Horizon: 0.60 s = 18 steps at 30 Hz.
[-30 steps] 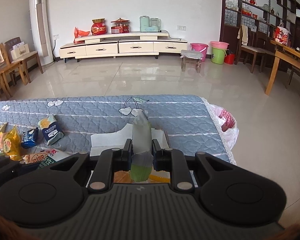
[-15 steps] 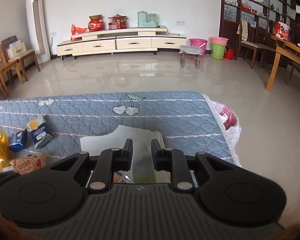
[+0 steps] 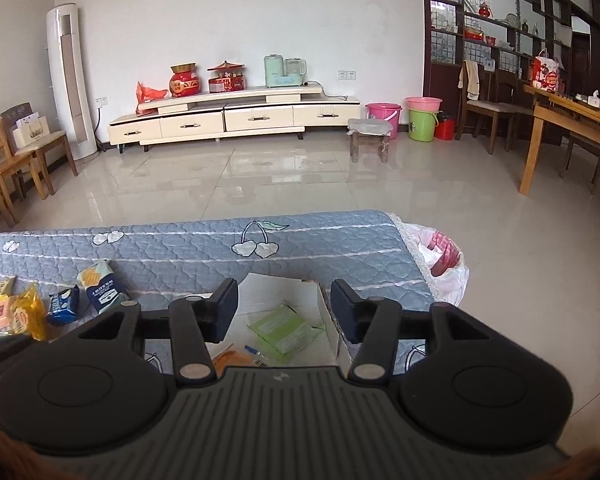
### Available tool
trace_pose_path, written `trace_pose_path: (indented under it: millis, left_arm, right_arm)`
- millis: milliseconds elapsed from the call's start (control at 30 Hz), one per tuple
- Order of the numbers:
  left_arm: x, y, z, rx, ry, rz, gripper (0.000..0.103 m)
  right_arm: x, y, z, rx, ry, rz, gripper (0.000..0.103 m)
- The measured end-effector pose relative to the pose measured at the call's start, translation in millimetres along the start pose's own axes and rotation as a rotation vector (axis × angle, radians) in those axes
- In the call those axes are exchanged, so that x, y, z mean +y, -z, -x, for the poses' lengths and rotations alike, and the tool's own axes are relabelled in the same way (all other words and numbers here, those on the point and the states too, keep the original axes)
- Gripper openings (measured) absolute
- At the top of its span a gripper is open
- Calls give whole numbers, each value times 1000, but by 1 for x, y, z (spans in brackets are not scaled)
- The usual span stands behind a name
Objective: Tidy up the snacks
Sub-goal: 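Lower the green-white carton into the tray and open the left tool while the right tool releases the green pack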
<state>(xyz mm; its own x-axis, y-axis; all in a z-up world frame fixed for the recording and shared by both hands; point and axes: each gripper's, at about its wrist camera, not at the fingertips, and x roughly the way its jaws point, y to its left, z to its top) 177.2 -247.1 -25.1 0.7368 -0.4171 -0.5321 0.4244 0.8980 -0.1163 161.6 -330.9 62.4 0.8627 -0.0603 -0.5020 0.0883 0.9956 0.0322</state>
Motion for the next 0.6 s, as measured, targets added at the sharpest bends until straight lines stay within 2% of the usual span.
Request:
trace_pose_path:
  millis: [333,600]
  left_arm:
    - [24,4,54,-23,-129,-4,70]
    - [40,9,85,-44,-169,0,70]
  right_arm:
    - [25,6,31,-4,10,11,67]
    - [50,13,42,-5,-17,42,70]
